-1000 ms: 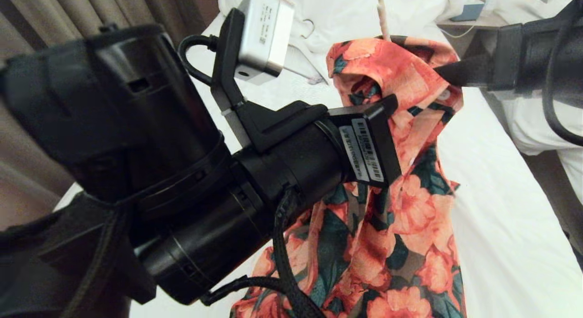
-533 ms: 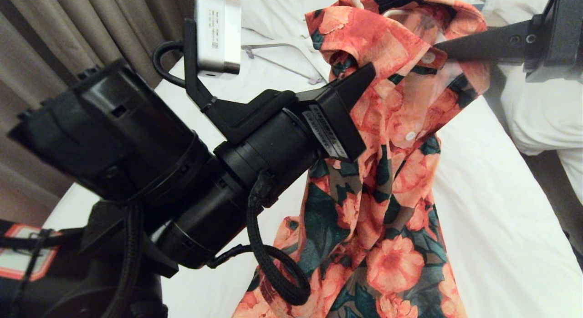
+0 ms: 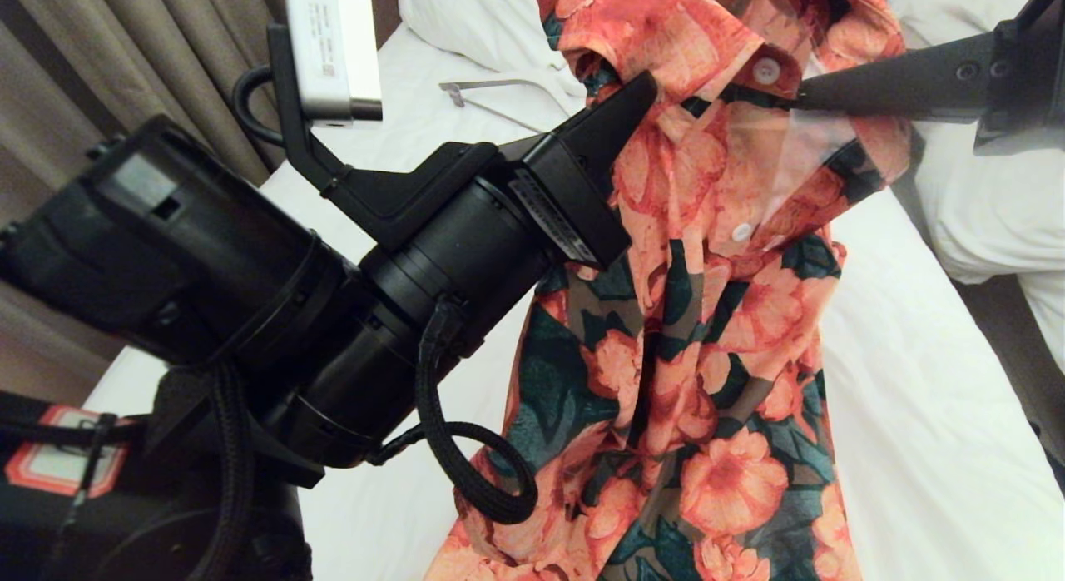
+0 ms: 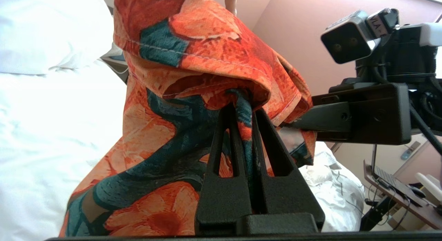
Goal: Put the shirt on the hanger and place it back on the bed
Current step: Hook the other side of the shirt onto the hanger
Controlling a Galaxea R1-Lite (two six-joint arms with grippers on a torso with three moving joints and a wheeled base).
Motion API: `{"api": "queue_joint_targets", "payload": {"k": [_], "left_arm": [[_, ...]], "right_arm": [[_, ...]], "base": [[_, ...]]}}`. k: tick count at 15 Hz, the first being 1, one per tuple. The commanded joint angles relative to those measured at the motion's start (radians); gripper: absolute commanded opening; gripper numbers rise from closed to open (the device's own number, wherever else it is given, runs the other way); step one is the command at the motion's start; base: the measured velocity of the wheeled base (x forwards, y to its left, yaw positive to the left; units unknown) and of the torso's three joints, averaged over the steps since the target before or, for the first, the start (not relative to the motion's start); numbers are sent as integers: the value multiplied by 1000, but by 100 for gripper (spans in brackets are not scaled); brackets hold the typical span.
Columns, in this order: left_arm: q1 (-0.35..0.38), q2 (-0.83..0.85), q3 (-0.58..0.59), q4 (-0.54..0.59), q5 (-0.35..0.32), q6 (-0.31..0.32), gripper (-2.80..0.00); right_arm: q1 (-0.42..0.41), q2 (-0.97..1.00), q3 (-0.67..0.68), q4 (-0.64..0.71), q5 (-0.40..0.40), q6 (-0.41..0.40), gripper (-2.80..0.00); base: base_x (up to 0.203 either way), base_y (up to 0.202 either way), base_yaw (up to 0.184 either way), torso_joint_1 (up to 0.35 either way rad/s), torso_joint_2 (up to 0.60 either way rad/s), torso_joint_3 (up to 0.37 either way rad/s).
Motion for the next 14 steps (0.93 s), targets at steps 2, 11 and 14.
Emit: {"api": "queue_joint_targets", "payload": {"k": [2, 11, 14], "left_arm": [[-5, -1, 1, -7, -1, -3, -280], [-9, -7, 1, -8, -1, -5, -280], [-9, -3, 1, -8, -1, -3, -280]], "right_arm": [[1, 12, 4, 0, 2, 1, -280], [22, 16, 9, -6, 1, 0, 0], [22, 6, -5, -20, 1, 12, 0]], "base": [[0, 0, 0, 0, 0, 0], [0, 0, 0, 0, 0, 0], [0, 0, 0, 0, 0, 0]]}}
